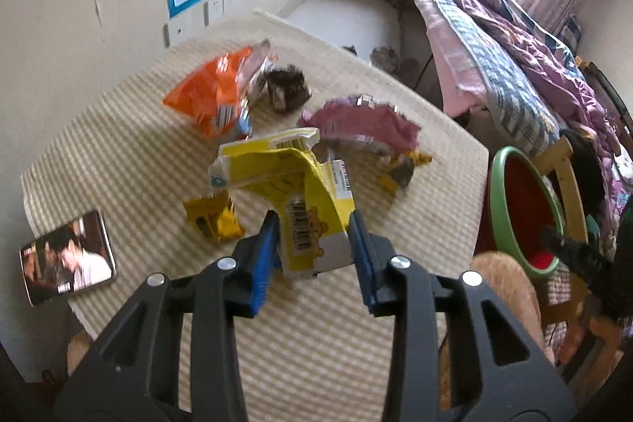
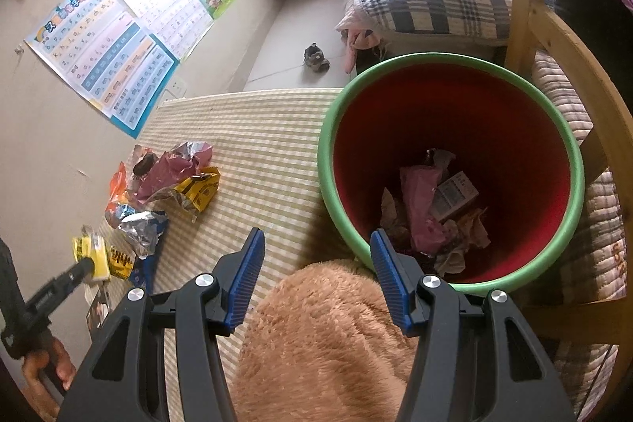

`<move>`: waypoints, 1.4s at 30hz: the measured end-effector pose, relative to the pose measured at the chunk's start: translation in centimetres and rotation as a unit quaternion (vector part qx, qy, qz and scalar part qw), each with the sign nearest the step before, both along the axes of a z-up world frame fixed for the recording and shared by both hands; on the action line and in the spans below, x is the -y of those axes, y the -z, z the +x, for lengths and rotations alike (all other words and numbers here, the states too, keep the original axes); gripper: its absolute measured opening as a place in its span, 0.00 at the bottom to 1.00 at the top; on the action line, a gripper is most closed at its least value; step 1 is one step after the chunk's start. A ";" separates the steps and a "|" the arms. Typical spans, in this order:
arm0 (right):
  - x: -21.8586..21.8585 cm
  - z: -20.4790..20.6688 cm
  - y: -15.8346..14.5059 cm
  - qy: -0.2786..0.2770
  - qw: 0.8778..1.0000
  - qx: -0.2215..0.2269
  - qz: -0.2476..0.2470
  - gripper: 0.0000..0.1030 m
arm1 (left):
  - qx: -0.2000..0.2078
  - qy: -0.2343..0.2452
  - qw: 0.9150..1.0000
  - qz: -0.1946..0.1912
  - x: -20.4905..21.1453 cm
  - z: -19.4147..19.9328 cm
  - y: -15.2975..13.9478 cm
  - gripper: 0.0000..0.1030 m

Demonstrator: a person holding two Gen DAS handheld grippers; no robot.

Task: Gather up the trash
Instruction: 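Move the left gripper to the yellow-white carton while the right gripper grasps the silver-blue packet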

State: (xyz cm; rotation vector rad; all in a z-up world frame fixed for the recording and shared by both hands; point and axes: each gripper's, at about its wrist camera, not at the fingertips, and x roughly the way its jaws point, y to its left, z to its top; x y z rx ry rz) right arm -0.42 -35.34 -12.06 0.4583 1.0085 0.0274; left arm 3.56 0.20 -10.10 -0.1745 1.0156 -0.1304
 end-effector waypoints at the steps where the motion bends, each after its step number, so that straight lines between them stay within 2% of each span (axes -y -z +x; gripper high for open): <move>1: -0.1 0.0 0.0 -0.001 1.000 0.000 0.000 0.53 | -0.002 0.000 1.000 0.002 -0.1 -0.2 0.1 0.34; 6: -1.1 0.4 0.1 -0.013 1.000 -0.004 0.002 0.53 | -0.017 -0.003 1.000 -0.003 -1.2 -1.6 0.8 0.35; 11: -4.1 1.4 -0.4 -0.049 0.999 0.003 0.008 0.53 | -0.034 -0.016 0.999 -0.010 -2.4 -2.9 1.8 0.36; 15: -8.0 2.7 -0.8 -0.098 0.995 0.010 0.010 0.57 | -0.059 -0.034 0.997 -0.028 -3.7 -3.6 3.3 0.37; 23: -16.7 6.4 -0.1 -0.179 0.983 -0.001 0.028 0.58 | -0.070 -0.027 0.996 -0.052 -3.6 -4.4 4.2 0.37; 25: -18.8 7.5 0.4 -0.189 0.982 -0.005 0.023 0.60 | -0.073 -0.022 0.996 -0.054 -3.4 -4.6 4.5 0.39; 27: -20.9 8.8 1.2 -0.193 0.981 -0.015 0.017 0.67 | -0.075 -0.021 0.995 -0.056 -3.4 -4.8 4.7 0.42; 31: -23.8 10.6 3.7 -0.209 0.977 -0.049 0.004 0.67 | -0.070 -0.029 0.995 -0.061 -4.0 -5.0 4.5 0.52; 33: -24.8 11.1 4.7 -0.212 0.975 -0.063 -0.011 0.63 | -0.070 -0.037 0.995 -0.066 -4.4 -5.2 4.5 0.54; 34: -25.0 11.3 5.3 -0.213 0.974 -0.070 -0.015 0.47 | -0.069 -0.039 0.995 -0.066 -4.6 -5.2 4.5 0.54; 35: -25.1 11.5 5.6 -0.218 0.973 -0.078 -0.007 0.37 | -0.069 -0.041 0.994 -0.067 -4.7 -5.3 4.5 0.55; 38: -24.8 11.3 5.0 -0.223 0.972 -0.070 0.004 0.28 | -0.070 -0.049 0.994 -0.071 -5.2 -5.3 4.7 0.56; 42: -23.0 10.4 2.7 -0.230 0.973 -0.036 0.004 0.25 | -0.077 -0.047 0.993 -0.075 -5.0 -5.1 5.1 0.56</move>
